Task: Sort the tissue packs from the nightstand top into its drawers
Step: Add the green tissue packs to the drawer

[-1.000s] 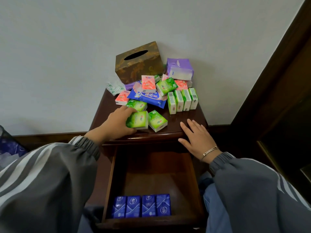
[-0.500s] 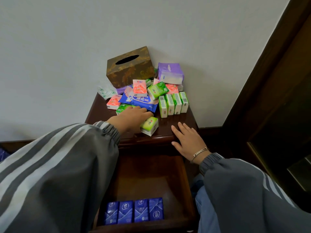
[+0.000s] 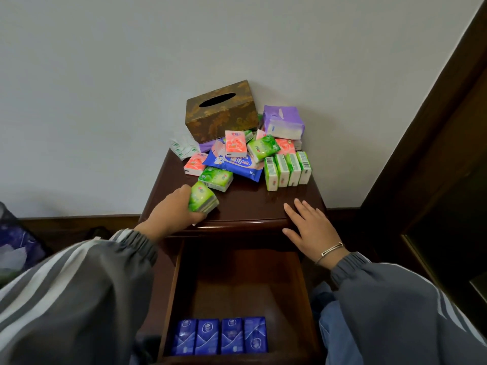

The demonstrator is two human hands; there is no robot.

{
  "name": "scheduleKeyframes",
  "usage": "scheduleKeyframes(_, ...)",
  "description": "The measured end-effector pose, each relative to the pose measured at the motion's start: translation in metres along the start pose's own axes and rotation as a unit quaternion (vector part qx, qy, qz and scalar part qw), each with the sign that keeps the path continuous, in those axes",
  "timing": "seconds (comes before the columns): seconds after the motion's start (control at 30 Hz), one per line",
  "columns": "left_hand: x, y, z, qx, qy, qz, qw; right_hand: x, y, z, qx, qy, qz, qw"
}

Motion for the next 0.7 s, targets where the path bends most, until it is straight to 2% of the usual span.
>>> scheduleKeyframes(0.1,0.000,-0.008,-0.008,-0.040,0.000,0.055,0.998,-0.006,0.000,-0.002,0.023,0.058,0.033,0.997)
scheduleKeyframes(0.23,0.004,-0.008,-0.005,-0.052,0.026,0.072,0.996,-0.039,0.013,-0.007,0.067,0.142,0.208,0.965)
scheduleKeyframes(0.3,0.005,-0.007,-0.006,-0.056,0.023,0.068,0.996,-0.058,0.032,-0.009,0.103,0.143,0.251,0.952)
scheduleKeyframes(0.43,0.006,-0.008,-0.007,-0.059,0.016,0.066,0.996,-0.077,0.073,-0.014,0.186,0.076,0.215,0.956)
scheduleKeyframes(0.57,0.007,-0.008,-0.007,-0.061,0.016,0.069,0.996,-0.074,0.089,-0.023,0.213,0.036,0.178,0.960)
scheduleKeyframes(0.7,0.007,-0.007,-0.007,-0.060,0.016,0.070,0.996,-0.071,0.094,-0.033,0.220,0.031,0.182,0.958)
Point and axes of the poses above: each hand's wrist, its own y-axis towards the middle knuckle, its own x-axis out of the palm, z = x × y, the point moved 5 cm from there along y, towards the middle knuckle, and after that the axes turned 1 degree about -x, right-handed, at the moved point
